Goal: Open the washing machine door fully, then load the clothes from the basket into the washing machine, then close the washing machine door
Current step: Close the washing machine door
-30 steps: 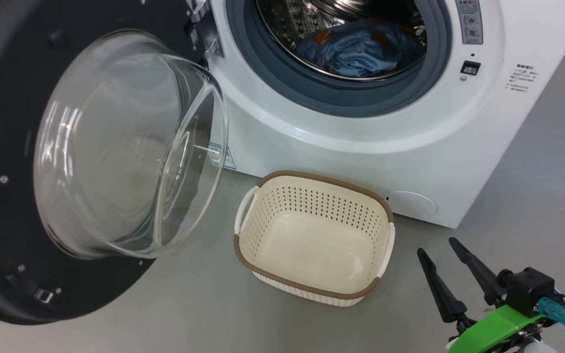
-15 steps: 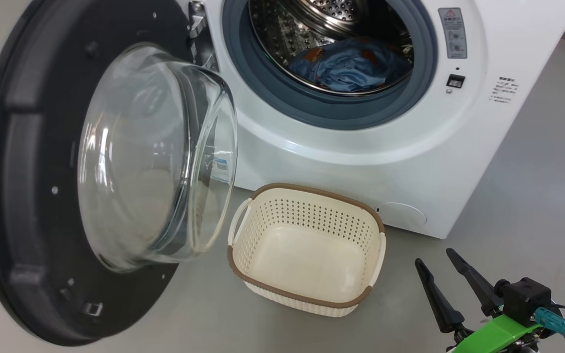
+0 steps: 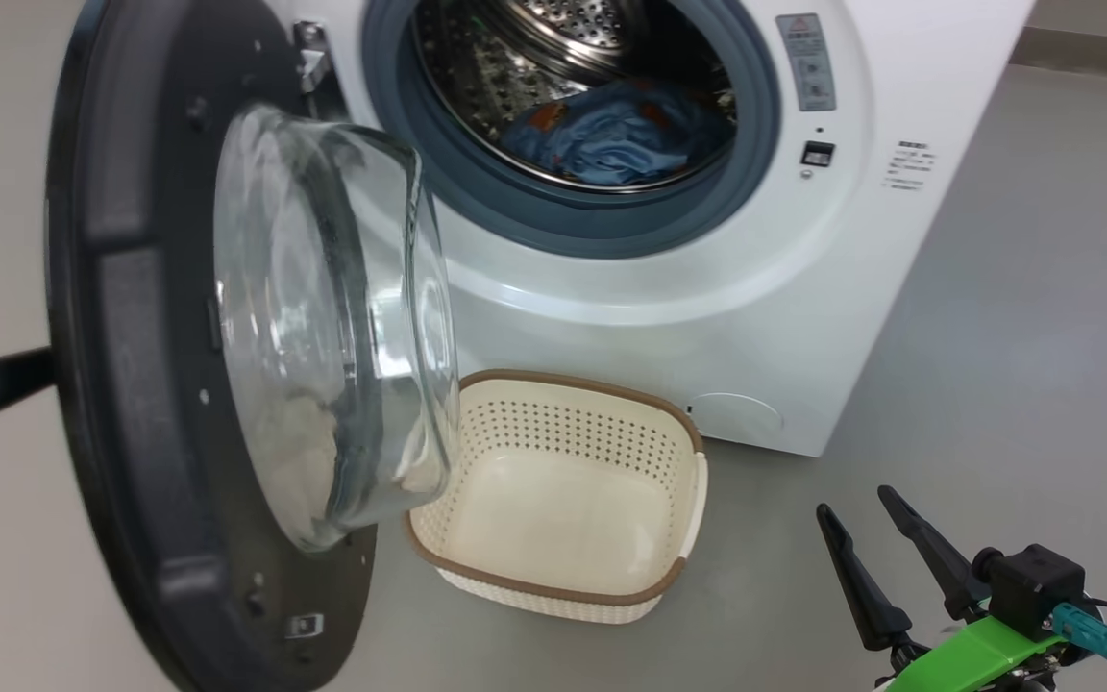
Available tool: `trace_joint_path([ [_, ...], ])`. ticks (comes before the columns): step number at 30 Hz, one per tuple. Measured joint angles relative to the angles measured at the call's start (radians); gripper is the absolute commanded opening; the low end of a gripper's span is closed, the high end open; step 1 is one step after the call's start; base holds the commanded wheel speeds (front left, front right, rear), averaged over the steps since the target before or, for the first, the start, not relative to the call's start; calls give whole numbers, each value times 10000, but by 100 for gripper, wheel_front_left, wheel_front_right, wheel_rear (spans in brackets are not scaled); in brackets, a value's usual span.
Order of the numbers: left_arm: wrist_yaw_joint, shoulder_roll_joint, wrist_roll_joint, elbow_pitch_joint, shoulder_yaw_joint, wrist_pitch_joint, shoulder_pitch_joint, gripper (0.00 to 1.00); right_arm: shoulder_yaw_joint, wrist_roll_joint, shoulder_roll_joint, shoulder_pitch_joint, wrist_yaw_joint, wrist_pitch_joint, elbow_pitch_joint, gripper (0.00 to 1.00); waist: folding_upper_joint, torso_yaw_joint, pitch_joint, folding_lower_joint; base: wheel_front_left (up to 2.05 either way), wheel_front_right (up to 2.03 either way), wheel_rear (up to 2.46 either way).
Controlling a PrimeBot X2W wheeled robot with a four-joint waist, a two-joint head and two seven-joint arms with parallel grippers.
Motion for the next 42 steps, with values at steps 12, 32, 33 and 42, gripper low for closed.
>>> trace_joint_path([
  [12, 0, -537, 36, -495, -360, -6, -25, 0, -150, -2, 82, 190, 0, 0, -56, 100, 0, -895, 82, 0, 0, 0, 0],
  [32, 0, -1150, 577, -393, -639, -1093, -540, 0, -428, -50, 240, 177, 0, 0, -155, 100, 0, -2845, 332, 0, 0, 0, 0],
  [33, 0, -1158, 579, -364, -644, -1175, -563, 0, -435, -50, 257, 177, 0, 0, -159, 100, 0, -2947, 347, 0, 0, 0, 0],
  [42, 0, -1160, 725, 6, -708, -1722, -948, 0, -458, -50, 391, 172, 0, 0, -190, 100, 0, -3826, 485, 0, 0, 0, 0],
])
